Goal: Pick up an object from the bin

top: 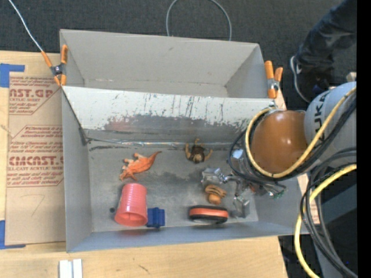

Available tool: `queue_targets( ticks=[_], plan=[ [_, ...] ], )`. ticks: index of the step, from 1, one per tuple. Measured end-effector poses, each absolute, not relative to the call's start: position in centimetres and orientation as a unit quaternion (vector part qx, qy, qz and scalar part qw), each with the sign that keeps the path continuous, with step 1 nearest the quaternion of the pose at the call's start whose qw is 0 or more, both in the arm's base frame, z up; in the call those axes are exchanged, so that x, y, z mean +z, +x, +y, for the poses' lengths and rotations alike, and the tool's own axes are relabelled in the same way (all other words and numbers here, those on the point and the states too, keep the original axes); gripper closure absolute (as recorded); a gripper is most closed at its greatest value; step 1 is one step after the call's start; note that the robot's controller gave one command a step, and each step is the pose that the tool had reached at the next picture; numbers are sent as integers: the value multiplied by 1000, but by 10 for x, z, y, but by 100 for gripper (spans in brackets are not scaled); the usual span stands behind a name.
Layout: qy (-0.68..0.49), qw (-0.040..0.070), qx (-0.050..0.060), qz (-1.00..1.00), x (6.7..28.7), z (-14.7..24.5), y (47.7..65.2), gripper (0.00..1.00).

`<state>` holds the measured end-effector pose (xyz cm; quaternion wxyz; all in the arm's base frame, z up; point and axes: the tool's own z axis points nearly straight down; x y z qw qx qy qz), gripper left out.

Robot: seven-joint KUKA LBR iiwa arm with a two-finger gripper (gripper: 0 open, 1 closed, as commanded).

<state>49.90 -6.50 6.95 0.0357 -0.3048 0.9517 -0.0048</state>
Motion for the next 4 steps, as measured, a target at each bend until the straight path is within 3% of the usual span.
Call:
queue_targets(
  ticks=[1,2,3,4],
  plan=[
    [-259,37,-4,965,70,-142,499,0],
    [-262,37,-3,964,70,-138,500,100],
    [-384,39,-7,923,71,-74,585,100],
    [-408,40,-6,912,70,-27,561,100]
  ],
)
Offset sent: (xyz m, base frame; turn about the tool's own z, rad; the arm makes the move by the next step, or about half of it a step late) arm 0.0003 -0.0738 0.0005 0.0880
